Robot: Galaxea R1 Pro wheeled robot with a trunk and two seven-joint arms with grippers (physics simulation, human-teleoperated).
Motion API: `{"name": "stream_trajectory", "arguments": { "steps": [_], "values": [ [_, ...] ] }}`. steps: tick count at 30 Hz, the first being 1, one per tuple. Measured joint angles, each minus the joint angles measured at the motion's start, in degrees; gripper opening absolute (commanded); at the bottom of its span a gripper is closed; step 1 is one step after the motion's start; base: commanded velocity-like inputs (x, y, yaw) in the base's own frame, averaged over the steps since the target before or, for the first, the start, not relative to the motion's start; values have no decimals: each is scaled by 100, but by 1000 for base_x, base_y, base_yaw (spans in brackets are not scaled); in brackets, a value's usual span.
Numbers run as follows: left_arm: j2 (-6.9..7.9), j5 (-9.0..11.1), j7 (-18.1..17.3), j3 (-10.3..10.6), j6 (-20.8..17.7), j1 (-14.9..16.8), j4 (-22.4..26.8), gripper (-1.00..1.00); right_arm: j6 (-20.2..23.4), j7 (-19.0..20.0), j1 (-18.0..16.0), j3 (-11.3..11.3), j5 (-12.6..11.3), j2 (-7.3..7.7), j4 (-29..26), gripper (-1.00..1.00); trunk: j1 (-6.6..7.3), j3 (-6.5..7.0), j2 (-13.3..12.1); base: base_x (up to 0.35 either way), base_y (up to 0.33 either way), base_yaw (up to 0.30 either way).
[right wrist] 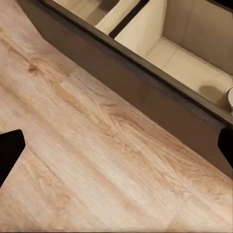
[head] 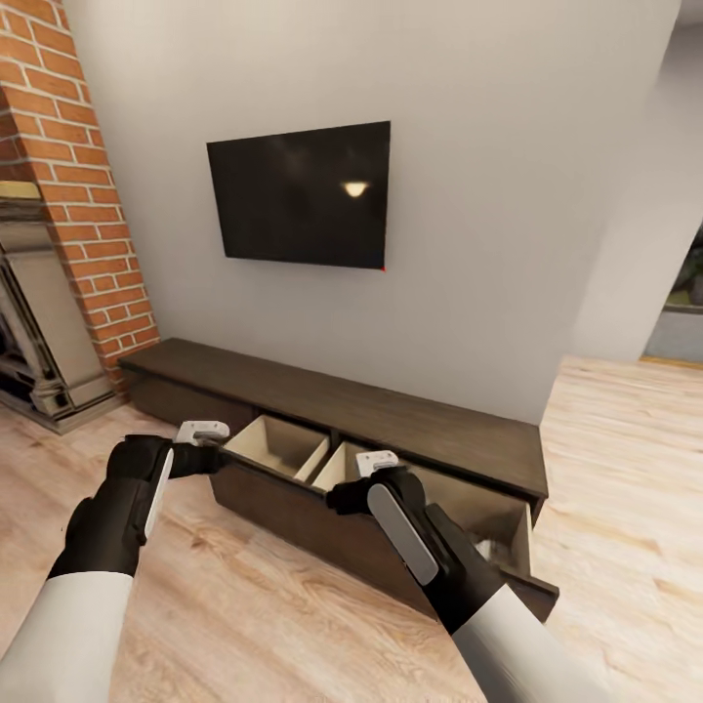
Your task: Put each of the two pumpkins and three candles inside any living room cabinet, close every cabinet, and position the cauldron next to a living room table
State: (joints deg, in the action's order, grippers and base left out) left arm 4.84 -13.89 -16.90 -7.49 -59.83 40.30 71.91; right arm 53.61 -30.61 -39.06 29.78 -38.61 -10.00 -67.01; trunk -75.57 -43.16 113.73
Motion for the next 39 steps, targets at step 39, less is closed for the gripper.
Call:
{"name": "stream_trajectory", "arguments": {
  "steps": [39],
  "values": [
    [167, 8, 0, -140, 0, 7, -34, 100, -19, 0, 0, 280, -2, 0, -1, 100, 751, 498, -1365, -78, 0, 273]
  ]
}}
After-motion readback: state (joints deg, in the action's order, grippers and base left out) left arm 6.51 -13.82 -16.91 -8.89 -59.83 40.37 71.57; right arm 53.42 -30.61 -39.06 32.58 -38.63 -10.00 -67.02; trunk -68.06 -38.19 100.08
